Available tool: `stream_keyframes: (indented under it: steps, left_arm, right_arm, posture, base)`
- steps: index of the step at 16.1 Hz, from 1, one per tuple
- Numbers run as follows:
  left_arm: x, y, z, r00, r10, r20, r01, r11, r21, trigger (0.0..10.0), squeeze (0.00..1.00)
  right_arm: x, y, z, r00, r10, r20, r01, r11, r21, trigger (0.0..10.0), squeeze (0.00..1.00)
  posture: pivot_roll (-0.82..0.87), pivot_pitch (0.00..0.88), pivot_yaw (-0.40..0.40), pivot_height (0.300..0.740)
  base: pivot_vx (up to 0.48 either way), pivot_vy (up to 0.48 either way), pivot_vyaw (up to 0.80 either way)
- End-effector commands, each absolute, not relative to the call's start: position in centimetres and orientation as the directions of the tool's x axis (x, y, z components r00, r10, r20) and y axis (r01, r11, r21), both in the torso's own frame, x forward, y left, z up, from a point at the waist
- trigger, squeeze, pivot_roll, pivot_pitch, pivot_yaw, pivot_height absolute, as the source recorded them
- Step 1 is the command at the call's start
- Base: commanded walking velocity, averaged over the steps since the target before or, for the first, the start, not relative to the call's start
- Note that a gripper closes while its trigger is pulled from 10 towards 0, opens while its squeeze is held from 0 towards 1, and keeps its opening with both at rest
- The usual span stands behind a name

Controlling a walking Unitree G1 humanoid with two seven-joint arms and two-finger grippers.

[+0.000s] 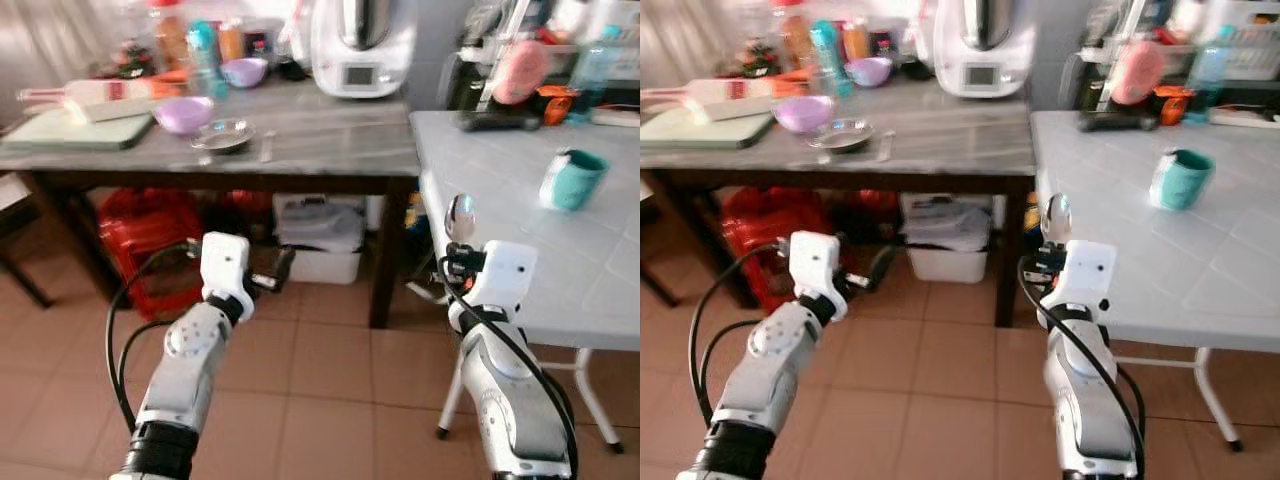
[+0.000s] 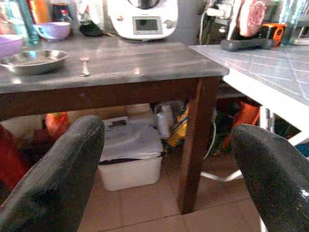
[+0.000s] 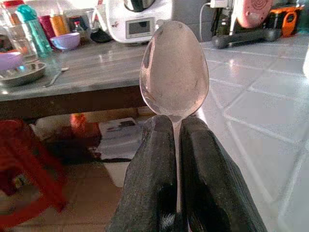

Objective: Setting the table

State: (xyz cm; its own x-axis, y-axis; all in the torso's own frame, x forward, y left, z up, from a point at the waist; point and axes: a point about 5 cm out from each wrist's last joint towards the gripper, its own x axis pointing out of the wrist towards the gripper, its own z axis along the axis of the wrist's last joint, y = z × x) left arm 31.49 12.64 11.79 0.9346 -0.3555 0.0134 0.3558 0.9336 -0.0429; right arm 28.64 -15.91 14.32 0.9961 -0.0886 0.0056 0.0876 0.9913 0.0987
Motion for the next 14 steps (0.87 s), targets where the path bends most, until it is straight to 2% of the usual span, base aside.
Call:
stream_keyframes:
  steps: [1, 14]
  left_arm:
    - [31.44, 11.89, 11.87, 0.925, -0.379, 0.015, 0.379, 0.924, -0.037, 10.0, 0.0]
    - [31.49, 11.81, 11.71, 0.926, -0.378, 0.013, 0.379, 0.925, -0.031, 10.0, 0.0]
  right_arm:
    - [28.52, -16.79, 14.53, 0.993, -0.121, 0.017, 0.119, 0.989, 0.09, 10.0, 0.0]
    - [28.68, -16.8, 14.57, 0.993, -0.115, 0.022, 0.113, 0.99, 0.085, 10.0, 0.0]
  posture:
    - [-0.04, 0.0, 0.047, 0.74]
    - [-0.03, 0.0, 0.043, 0.74]
  base:
    - [0.0, 0.379, 0.0]
    - [0.0, 0.385, 0.0]
